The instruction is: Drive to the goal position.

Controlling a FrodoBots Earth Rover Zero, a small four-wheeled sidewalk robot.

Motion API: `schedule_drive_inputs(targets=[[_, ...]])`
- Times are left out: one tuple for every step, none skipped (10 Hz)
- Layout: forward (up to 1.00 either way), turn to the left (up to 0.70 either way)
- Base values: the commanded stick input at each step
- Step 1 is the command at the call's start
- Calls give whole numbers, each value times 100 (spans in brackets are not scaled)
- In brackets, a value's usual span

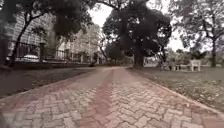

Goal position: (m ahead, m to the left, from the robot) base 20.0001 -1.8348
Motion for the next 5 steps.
schedule_drive_inputs(targets=[[70,0],[70,0],[70,0],[70,0],[70,0]])
